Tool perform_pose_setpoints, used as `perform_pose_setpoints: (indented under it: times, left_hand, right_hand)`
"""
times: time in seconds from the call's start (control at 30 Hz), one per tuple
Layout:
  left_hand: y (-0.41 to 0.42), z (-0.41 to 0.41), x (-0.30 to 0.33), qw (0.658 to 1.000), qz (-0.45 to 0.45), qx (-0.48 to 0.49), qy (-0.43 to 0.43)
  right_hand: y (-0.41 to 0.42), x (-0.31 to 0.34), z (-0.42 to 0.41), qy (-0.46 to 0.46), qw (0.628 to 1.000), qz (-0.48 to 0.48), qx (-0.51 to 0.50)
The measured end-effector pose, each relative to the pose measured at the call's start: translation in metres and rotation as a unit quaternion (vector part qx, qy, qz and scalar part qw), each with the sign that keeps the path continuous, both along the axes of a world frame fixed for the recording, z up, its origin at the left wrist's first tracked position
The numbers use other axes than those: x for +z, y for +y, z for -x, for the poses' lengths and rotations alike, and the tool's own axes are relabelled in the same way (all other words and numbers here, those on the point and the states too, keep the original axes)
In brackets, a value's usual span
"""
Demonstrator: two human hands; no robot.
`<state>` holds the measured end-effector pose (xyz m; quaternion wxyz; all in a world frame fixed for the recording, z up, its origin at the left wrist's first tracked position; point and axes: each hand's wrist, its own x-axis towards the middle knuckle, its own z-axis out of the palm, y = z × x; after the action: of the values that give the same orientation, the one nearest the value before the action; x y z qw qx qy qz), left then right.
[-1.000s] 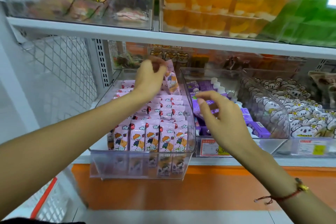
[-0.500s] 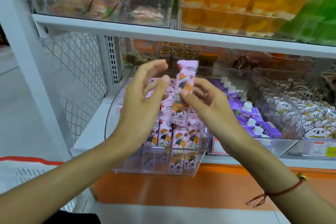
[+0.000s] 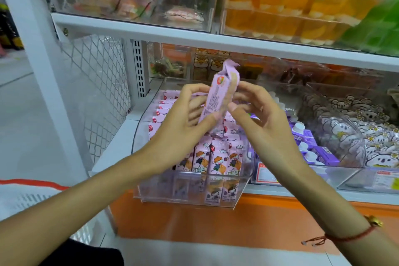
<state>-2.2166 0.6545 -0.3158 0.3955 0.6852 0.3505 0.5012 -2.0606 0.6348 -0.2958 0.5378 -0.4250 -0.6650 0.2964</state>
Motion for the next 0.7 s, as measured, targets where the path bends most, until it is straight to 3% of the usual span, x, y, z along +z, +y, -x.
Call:
perform_pose_setpoints:
  times: [0.13, 0.23, 0.4, 0.5, 0.7]
  left_hand:
    - [0.000, 0.003, 0.011, 0.976, 0.194, -0.059, -0.085]
    - [-0.001, 0.008, 0.022, 0.950, 0.285, -0.079, -0.105]
    - [-0.005, 0.012, 0.033, 0.868, 0.435, -0.102, -0.216]
    - [-0.006, 0.010, 0.033, 0.841, 0.472, -0.112, -0.238]
    - [-0.002, 0.009, 0.028, 0.873, 0.418, -0.122, -0.219]
  right_hand:
    - [0.002, 0.000, -0.003, -0.007, 1.000, 0.012, -0.021]
    - [0.005, 0.001, -0.003, 0.011, 0.998, 0.062, -0.019]
    - [0.010, 0.005, -0.004, 0.067, 0.983, 0.170, -0.005]
    - [0.011, 0.005, -0.005, 0.077, 0.979, 0.187, 0.000]
    - [0.011, 0.002, -0.005, 0.068, 0.987, 0.143, -0.001]
